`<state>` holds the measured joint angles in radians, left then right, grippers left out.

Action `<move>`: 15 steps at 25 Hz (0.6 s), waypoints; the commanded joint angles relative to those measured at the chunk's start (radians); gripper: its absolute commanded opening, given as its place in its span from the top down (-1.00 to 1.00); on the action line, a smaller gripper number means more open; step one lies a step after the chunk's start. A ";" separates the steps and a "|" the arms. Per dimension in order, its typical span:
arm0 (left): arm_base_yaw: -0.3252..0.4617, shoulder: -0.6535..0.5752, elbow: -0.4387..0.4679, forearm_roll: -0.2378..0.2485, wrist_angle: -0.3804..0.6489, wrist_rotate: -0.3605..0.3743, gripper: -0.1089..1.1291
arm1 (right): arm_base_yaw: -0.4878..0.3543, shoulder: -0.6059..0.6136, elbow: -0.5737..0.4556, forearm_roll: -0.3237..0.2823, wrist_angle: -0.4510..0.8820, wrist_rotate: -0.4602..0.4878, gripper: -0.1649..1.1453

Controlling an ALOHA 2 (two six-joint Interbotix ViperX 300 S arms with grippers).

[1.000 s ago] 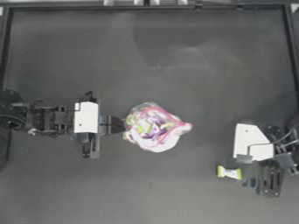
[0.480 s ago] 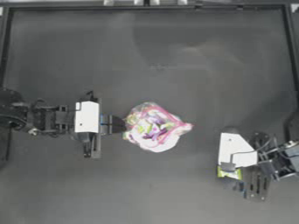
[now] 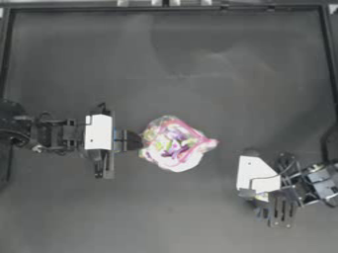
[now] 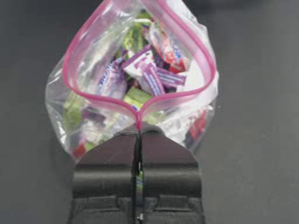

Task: Put candy in bag

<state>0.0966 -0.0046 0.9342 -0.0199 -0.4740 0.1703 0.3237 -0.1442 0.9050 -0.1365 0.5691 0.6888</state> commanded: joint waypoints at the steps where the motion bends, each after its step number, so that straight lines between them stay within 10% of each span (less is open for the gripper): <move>1: -0.003 -0.021 -0.018 -0.002 -0.003 0.002 0.76 | 0.002 -0.005 -0.015 -0.005 0.003 0.003 -0.79; 15: -0.009 -0.023 -0.021 -0.002 -0.005 0.000 0.76 | -0.006 0.031 -0.018 -0.014 0.006 0.005 -0.67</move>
<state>0.0890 -0.0046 0.9327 -0.0199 -0.4740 0.1703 0.3191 -0.1043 0.9035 -0.1519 0.5783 0.6918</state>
